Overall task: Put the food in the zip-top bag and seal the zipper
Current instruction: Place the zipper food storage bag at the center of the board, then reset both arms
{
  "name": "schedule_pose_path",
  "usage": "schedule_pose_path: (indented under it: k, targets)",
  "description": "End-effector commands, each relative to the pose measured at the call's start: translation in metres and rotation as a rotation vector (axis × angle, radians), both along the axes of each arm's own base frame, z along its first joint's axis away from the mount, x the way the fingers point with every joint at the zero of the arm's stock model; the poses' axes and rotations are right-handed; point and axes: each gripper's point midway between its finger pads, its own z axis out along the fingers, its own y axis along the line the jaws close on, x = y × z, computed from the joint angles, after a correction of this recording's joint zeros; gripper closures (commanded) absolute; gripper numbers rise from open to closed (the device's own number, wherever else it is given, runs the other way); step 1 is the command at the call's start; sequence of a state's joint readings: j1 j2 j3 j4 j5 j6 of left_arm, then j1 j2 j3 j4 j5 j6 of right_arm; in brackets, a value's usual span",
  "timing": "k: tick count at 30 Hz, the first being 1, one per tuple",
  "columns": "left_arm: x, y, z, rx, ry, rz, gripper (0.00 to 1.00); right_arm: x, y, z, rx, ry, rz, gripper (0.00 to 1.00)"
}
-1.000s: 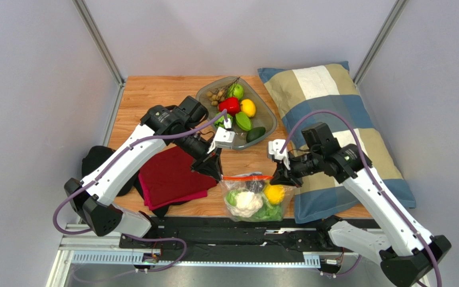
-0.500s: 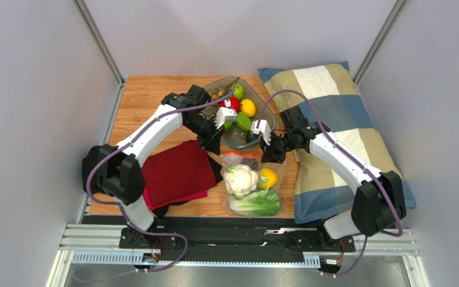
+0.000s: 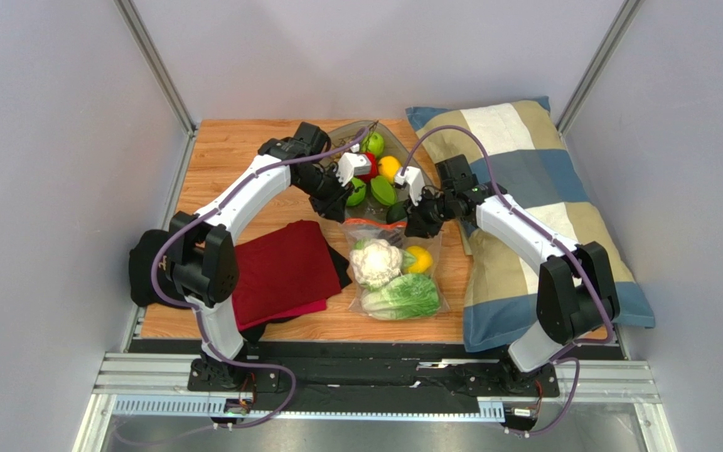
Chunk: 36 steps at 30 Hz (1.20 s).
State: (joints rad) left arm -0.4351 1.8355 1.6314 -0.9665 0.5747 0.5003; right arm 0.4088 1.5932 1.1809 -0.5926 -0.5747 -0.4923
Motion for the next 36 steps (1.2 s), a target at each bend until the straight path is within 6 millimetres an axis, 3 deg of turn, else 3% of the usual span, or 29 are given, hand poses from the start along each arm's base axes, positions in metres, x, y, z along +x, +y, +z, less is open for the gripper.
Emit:
schedule_pose_path:
  k: [1,2,3,5,8,9,14,18,19,23,27,30,36]
  targets:
    - [0.002,-0.012,0.036,-0.105,-0.031,-0.001,0.6,0.021,0.003,0.033,0.055,-0.087,-0.054,0.61]
    - [-0.002,-0.013,0.041,-0.126,-0.017,0.004,0.37,0.018,0.002,0.043,0.07,-0.097,-0.065,0.52]
    - [-0.009,-0.016,0.054,-0.164,-0.022,-0.007,0.35,0.018,-0.001,0.048,0.077,-0.103,-0.076,0.37]
    - [-0.013,-0.017,0.066,-0.19,-0.034,0.013,0.09,0.017,-0.011,0.067,0.1,-0.127,-0.111,0.28]
    - [-0.013,-0.011,0.1,-0.228,-0.128,0.063,0.01,0.013,-0.024,0.098,0.148,-0.147,-0.164,0.22]
    - [-0.015,-0.006,0.119,-0.243,-0.185,0.081,0.01,0.011,-0.028,0.109,0.165,-0.154,-0.181,0.18]
    - [-0.015,0.012,0.17,-0.32,-0.266,0.164,0.01,0.0,-0.052,0.162,0.242,-0.211,-0.275,0.11]
    - [-0.007,0.04,0.209,-0.411,-0.265,0.273,0.01,-0.007,-0.072,0.185,0.294,-0.225,-0.386,0.05]
    - [0.002,0.058,0.216,-0.418,-0.28,0.339,0.01,-0.007,-0.082,0.191,0.302,-0.237,-0.425,0.05]
    - [0.012,0.105,0.224,-0.453,-0.3,0.512,0.01,-0.007,-0.107,0.189,0.336,-0.17,-0.582,0.04]
    - [0.01,0.143,0.203,-0.428,-0.303,0.688,0.01,-0.01,-0.121,0.166,0.354,-0.089,-0.675,0.04]
    - [0.003,0.159,0.177,-0.361,-0.294,0.767,0.01,-0.006,-0.134,0.156,0.354,-0.07,-0.735,0.04]
    - [-0.009,0.171,0.143,-0.283,-0.245,0.85,0.01,-0.001,-0.132,0.148,0.38,-0.022,-0.76,0.01]
